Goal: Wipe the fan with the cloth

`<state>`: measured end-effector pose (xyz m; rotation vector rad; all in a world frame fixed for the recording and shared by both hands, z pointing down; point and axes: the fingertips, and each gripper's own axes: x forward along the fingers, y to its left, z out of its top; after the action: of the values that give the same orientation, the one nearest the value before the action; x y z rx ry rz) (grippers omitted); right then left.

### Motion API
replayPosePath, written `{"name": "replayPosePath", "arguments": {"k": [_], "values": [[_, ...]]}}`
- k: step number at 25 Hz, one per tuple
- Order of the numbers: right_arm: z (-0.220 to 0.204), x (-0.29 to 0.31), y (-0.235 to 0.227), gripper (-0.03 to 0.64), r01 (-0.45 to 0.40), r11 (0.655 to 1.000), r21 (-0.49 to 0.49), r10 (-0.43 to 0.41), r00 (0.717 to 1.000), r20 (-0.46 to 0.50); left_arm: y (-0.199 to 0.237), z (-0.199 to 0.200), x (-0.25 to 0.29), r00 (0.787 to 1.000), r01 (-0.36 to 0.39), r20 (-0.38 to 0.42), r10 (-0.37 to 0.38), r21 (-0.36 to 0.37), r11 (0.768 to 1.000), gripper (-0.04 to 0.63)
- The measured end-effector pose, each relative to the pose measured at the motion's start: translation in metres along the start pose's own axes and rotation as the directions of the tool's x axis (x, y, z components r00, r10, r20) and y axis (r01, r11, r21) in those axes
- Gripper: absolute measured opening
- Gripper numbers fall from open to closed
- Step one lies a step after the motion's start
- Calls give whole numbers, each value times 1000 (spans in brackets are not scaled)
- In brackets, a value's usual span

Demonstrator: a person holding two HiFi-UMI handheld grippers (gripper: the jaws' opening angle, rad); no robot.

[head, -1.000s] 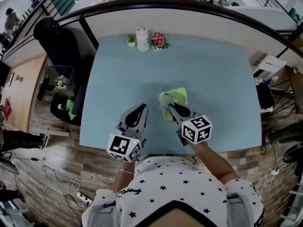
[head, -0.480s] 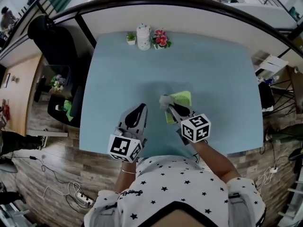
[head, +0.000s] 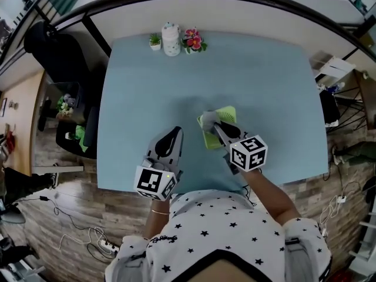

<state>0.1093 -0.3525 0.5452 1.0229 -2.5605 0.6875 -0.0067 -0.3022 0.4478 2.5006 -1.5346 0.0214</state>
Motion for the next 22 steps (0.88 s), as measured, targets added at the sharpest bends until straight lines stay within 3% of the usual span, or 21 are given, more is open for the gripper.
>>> {"name": "replayPosePath", "arguments": {"k": [22], "values": [[-1, -45, -87, 32, 245, 967, 65, -247, 969, 26, -9, 0, 10, 998, 64, -16, -64, 4, 998, 32]]}}
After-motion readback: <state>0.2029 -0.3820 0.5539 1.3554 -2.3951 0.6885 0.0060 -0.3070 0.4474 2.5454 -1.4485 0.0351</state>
